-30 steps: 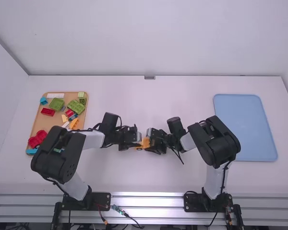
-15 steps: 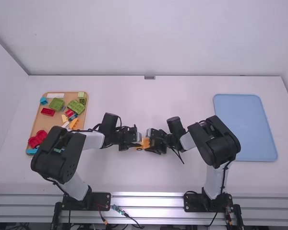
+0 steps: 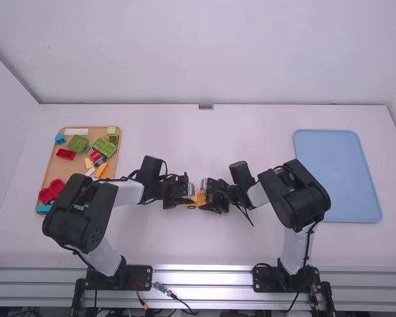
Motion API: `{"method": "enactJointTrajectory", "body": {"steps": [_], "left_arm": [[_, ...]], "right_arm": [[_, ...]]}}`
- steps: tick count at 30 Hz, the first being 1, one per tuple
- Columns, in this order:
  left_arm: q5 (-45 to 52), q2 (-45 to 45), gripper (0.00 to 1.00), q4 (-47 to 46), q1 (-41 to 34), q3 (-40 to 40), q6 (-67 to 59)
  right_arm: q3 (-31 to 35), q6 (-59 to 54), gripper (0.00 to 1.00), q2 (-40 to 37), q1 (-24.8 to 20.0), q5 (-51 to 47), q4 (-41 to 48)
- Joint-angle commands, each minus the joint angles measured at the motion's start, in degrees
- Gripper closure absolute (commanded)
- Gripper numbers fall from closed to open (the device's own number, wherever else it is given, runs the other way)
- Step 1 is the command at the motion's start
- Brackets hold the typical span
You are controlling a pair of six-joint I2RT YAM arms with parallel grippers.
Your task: Assemble lego blocks to make yellow taxi
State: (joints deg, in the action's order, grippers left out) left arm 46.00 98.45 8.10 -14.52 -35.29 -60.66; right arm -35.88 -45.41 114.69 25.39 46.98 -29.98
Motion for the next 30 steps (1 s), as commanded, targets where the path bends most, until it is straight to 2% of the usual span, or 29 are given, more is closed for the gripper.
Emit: {"method": "enactJointTrajectory", "body": {"steps": [1,4,7,9,12,18,21,23,24,26,30], "left_arm": [[-0.42,0.57,0.98,-0.82,-0.48,-0.46,-0.24],[-0.42,0.57,0.96,-0.87,-0.48,-0.44,-0.26],[-0.42,0.57,0.83,-1.52,-0.48,-0.42,-0.24],[-0.39,0.55,0.79,-1.63,-0.5,-0.37,-0.26],[-0.42,0.5,0.57,-1.5,-0.48,-0.31,-0.26],[-0.42,0.48,0.55,-1.61,-0.48,-0.61,-0.22],[-0.37,0.48,0.45,-2.24,-0.48,-1.18,-0.22],[-0.42,0.46,0.42,-2.5,-0.48,-1.44,-0.22],[-0.42,0.24,0.43,-3.36,-0.48,-1.79,-0.26],[-0.39,-0.26,0.54,-4.56,-0.48,-2.21,-0.28],[-0.42,-0.54,0.8,-5.26,-0.48,-2.47,-0.28]], "right_arm": [[0.66,0.42,0.63,1.16,0.17,-1.84,0.85],[0.57,0.46,0.63,1.16,0.17,-1.86,0.74],[0.57,0.61,0.63,1.16,0.17,-1.86,0.68],[0.57,0.59,0.63,1.16,0.17,-1.86,0.68],[0.59,0.59,0.63,1.16,0.17,-2.01,0.68],[0.59,0.59,0.63,1.16,0.17,-2.01,0.68],[0.57,0.59,0.62,1.16,0.17,-2.01,0.74],[0.59,0.61,0.62,1.16,0.17,-1.99,0.72],[0.59,0.59,0.62,1.16,0.17,-2.03,0.79],[0.57,0.59,0.62,1.16,0.17,-2.01,0.83],[0.59,0.59,0.62,1.16,0.17,-2.01,0.81]]}}
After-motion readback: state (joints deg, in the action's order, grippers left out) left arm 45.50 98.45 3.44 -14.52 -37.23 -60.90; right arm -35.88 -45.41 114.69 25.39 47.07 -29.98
